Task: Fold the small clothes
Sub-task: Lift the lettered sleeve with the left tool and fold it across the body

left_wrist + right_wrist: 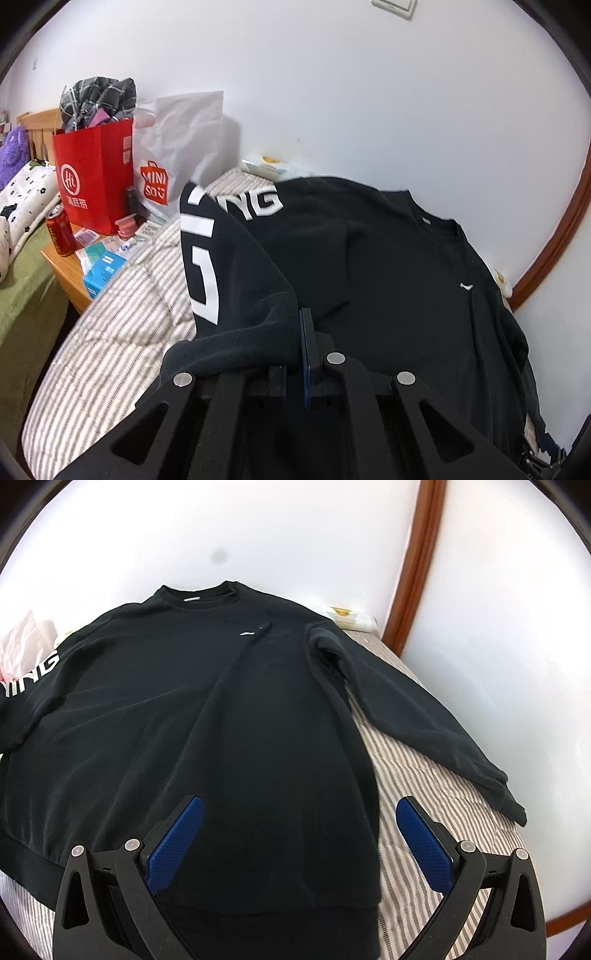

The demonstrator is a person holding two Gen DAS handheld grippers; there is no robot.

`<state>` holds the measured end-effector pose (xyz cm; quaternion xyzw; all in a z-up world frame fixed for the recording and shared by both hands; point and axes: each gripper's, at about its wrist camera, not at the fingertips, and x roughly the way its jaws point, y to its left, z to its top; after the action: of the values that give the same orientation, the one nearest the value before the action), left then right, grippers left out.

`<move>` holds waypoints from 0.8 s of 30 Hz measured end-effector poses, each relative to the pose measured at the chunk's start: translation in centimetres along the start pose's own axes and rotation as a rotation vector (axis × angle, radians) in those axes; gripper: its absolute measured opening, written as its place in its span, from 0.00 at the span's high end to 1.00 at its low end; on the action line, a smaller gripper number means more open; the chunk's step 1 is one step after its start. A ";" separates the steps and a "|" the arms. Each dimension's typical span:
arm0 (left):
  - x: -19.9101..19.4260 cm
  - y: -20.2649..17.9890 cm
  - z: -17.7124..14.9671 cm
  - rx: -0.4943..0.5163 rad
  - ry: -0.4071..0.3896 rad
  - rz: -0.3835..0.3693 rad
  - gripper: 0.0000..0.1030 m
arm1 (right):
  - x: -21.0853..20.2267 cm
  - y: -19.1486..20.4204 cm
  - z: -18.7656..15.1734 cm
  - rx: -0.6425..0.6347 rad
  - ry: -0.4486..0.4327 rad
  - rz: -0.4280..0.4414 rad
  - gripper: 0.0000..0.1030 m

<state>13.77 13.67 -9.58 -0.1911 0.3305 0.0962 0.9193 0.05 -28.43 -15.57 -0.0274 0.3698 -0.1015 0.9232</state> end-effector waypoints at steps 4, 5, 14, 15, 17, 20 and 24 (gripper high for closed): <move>-0.1 1.1 -1.0 -0.021 0.015 -0.026 0.95 | -0.6 -0.1 -0.3 0.011 0.008 0.000 0.01; -0.2 1.4 -1.1 -0.027 0.018 -0.034 0.95 | -0.7 0.3 -0.3 0.005 0.012 -0.004 0.01; -0.2 4.5 -2.2 -0.054 0.037 -0.092 0.95 | -3.4 4.0 0.8 -0.053 -0.023 -0.025 0.01; -0.3 4.7 -2.3 -0.053 0.037 -0.096 0.95 | -3.6 4.2 0.9 -0.053 -0.026 -0.029 0.01; -0.3 5.0 -2.2 -0.053 0.039 -0.103 0.95 | -3.9 4.5 0.9 -0.048 -0.020 -0.032 0.01; -0.4 5.1 -2.2 -0.048 0.042 -0.113 0.95 | -4.1 4.4 0.8 -0.033 -0.012 -0.033 0.01; -0.3 5.1 -2.3 -0.044 0.044 -0.118 0.95 | -4.0 4.1 0.7 -0.010 0.002 -0.035 0.01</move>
<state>10.75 17.31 -12.48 -0.2322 0.3365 0.0449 0.9115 -1.62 -23.58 -12.82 -0.0385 0.3708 -0.1157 0.9207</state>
